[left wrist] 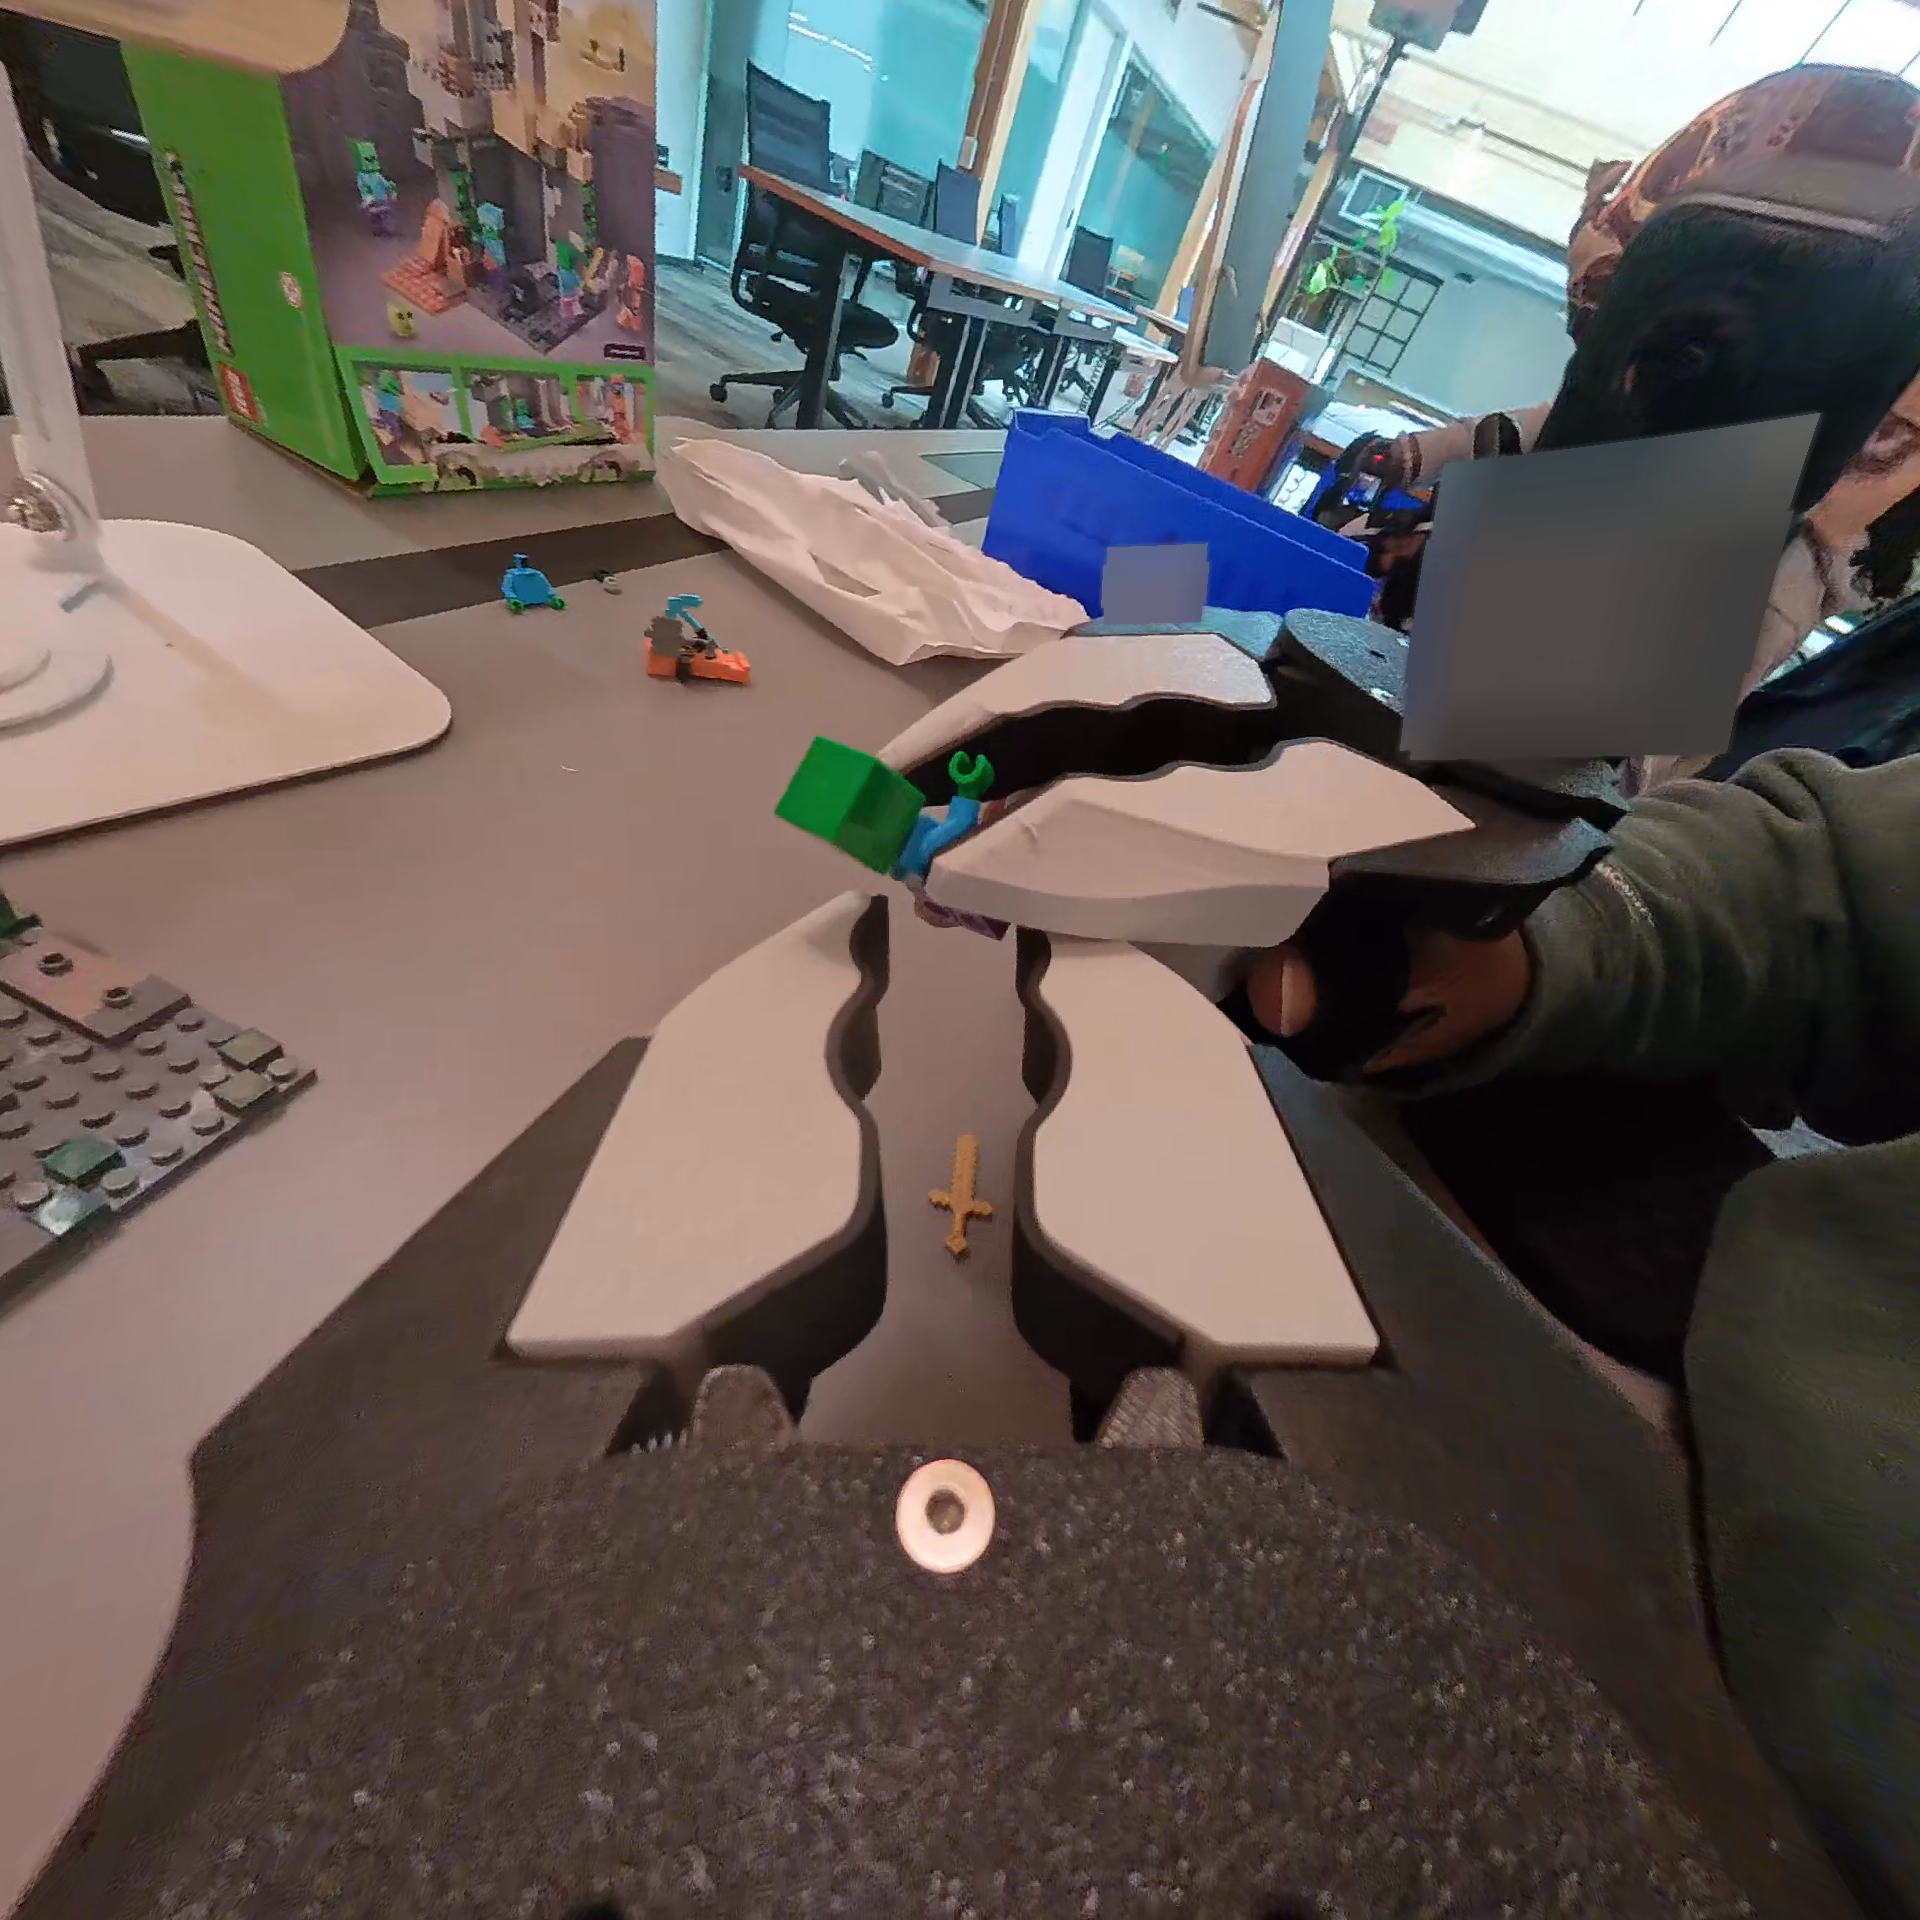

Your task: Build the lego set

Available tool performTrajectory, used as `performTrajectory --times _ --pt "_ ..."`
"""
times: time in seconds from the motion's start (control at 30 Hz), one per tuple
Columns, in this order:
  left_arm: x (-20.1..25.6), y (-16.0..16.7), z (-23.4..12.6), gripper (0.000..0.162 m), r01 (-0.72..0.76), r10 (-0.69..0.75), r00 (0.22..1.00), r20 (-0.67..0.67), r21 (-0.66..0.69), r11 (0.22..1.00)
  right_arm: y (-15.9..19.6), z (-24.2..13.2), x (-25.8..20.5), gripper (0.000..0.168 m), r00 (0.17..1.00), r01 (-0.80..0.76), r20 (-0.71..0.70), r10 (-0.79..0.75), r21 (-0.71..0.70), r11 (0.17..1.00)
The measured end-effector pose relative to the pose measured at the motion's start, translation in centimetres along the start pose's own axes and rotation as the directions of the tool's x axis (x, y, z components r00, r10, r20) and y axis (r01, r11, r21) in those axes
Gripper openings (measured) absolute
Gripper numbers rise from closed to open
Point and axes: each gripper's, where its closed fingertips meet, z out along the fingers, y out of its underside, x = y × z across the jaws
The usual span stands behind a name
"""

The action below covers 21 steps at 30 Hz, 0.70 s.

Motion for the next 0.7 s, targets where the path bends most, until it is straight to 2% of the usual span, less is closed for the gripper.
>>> performTrajectory --times 0.07,0.27,0.53,0.7 --pt "0.2 0.0 0.1 0.017 -0.042 0.042 0.999 0.004 -0.004 0.999 0.0 0.0 -0.1 0.014 1.0 -0.004 0.016 0.004 0.001 1.0" --pt "0.1 0.2 -0.2 0.017 -0.189 0.191 0.981 0.04 -0.041 0.981 -0.2 -0.4 -0.3 0.015 0.996 0.004 0.085 -0.003 -0.007 1.0" --pt "0.3 0.5 -0.5 0.016 -0.411 0.416 0.908 0.051 -0.09 0.907 -0.3 -1.3 -1.0 0.016 0.974 0.046 0.225 -0.034 -0.051 0.998" --pt "1.0 1.3 -0.5 0.016 -0.443 0.445 0.896 -0.005 -0.109 0.89 0.1 -1.8 -1.5 0.024 0.948 0.059 0.316 -0.016 -0.124 0.99"
